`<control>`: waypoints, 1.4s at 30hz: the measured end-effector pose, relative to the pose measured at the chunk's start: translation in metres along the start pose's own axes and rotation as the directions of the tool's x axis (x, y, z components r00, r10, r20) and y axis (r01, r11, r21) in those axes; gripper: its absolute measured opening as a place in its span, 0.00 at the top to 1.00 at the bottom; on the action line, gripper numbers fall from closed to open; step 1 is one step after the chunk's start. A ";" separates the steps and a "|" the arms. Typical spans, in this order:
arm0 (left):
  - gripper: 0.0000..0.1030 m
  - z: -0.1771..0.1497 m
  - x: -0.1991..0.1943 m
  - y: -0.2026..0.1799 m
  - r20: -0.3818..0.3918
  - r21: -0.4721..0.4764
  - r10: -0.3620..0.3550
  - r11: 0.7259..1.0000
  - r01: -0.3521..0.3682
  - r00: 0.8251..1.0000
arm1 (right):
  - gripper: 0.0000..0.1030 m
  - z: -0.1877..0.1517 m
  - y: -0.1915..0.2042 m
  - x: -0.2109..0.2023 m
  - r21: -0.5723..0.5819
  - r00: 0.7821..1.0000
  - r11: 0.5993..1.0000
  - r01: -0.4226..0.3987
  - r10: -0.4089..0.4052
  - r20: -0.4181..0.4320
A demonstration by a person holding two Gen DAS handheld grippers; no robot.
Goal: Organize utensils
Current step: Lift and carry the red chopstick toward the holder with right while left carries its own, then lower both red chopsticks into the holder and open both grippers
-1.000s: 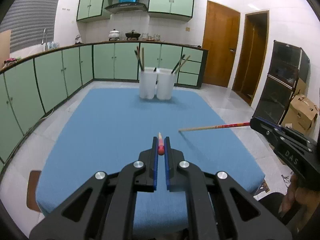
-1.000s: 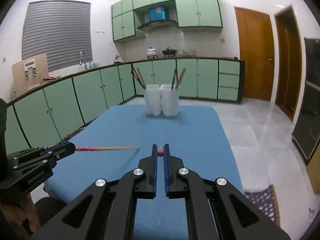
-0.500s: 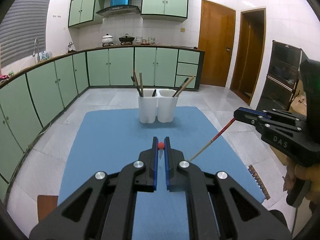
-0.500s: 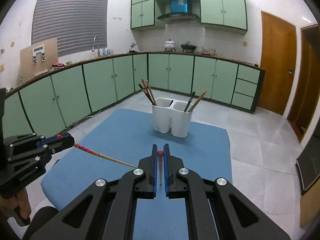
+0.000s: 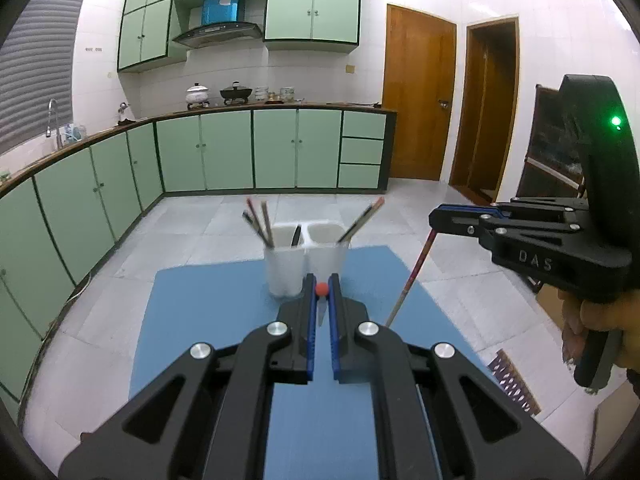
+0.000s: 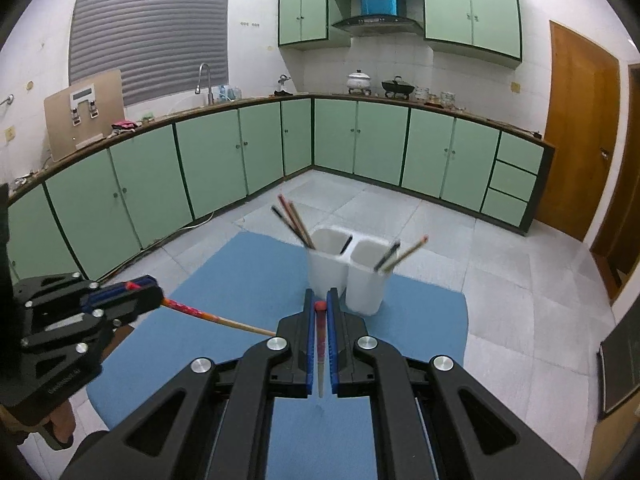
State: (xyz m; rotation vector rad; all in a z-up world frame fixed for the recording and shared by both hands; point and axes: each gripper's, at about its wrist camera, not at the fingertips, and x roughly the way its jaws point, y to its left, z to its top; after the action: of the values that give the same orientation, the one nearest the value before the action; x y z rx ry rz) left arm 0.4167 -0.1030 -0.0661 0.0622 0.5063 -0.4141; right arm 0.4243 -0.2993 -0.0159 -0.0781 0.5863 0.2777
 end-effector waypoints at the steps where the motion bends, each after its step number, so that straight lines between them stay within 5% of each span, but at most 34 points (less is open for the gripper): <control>1: 0.95 0.011 0.004 0.002 0.003 -0.006 -0.011 1.000 0.011 1.000 | 0.95 0.006 0.000 0.000 -0.005 1.000 1.000 0.002 -0.002 0.003; 15: 0.95 0.151 0.076 0.027 0.072 -0.021 0.055 0.998 -0.054 0.996 | 0.95 0.140 -0.029 0.026 -0.009 0.992 0.999 0.039 -0.037 0.118; 20: 0.95 0.144 0.130 0.032 -0.013 -0.011 0.082 0.997 -0.082 0.997 | 0.95 0.153 -0.045 0.067 0.005 0.991 0.998 0.065 -0.065 0.113; 29: 0.93 0.107 0.183 0.056 -0.124 -0.040 0.083 0.995 -0.089 0.989 | 0.91 0.115 -0.076 0.151 0.098 0.997 0.992 0.076 -0.076 0.004; 37: 0.40 0.114 0.119 0.066 -0.026 -0.054 0.115 0.992 -0.116 0.993 | 0.69 0.111 -0.079 0.096 0.146 0.992 0.987 0.066 -0.081 0.099; 42: 0.12 0.102 0.049 0.054 0.036 -0.003 0.169 0.986 -0.169 0.985 | 0.32 0.090 -0.056 0.016 0.164 0.973 0.983 0.080 -0.112 0.202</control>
State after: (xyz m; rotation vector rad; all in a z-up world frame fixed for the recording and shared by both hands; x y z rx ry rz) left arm 0.5244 -0.0879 -0.0032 0.0969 0.4609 -0.2483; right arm 0.5004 -0.3355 0.0499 0.0730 0.3903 0.1426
